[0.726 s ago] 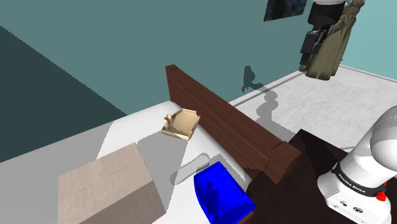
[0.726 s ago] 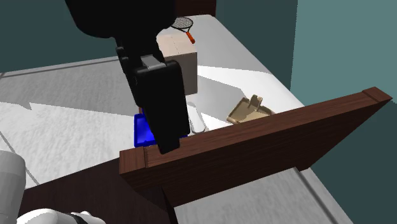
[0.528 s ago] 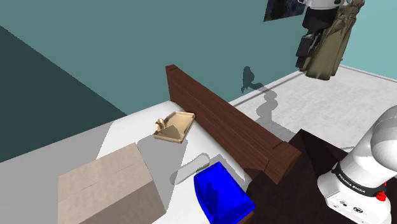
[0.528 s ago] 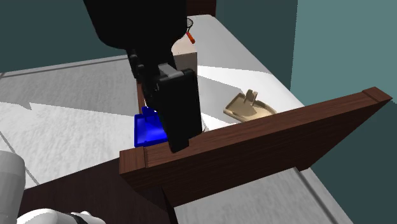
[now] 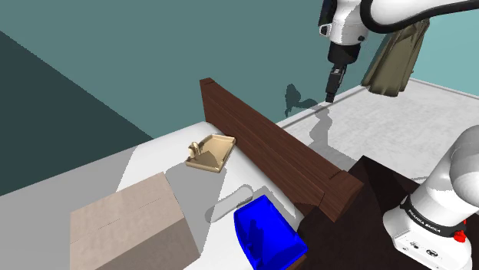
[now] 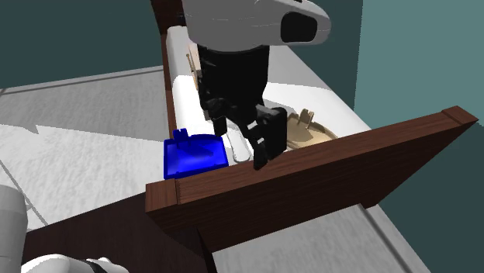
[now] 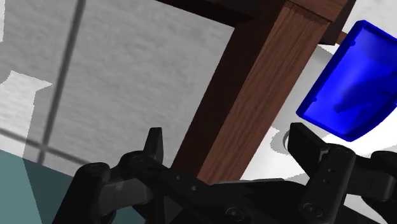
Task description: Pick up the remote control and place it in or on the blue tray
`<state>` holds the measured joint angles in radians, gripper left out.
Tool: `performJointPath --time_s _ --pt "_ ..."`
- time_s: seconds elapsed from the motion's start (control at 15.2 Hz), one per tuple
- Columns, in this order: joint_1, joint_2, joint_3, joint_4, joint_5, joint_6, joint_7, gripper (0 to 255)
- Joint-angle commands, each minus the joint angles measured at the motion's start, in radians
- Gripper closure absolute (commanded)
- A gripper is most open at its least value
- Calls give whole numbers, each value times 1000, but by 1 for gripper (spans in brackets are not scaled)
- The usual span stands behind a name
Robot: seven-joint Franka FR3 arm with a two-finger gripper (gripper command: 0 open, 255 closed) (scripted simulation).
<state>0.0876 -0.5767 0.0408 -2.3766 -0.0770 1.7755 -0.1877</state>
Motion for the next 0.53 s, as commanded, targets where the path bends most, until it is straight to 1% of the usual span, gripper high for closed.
performJointPath --time_s 0.0,0.46 --pt "16 54 2 -7 1 64 -31 0" --pt "73 252 26 -7 8 269 -122 0"
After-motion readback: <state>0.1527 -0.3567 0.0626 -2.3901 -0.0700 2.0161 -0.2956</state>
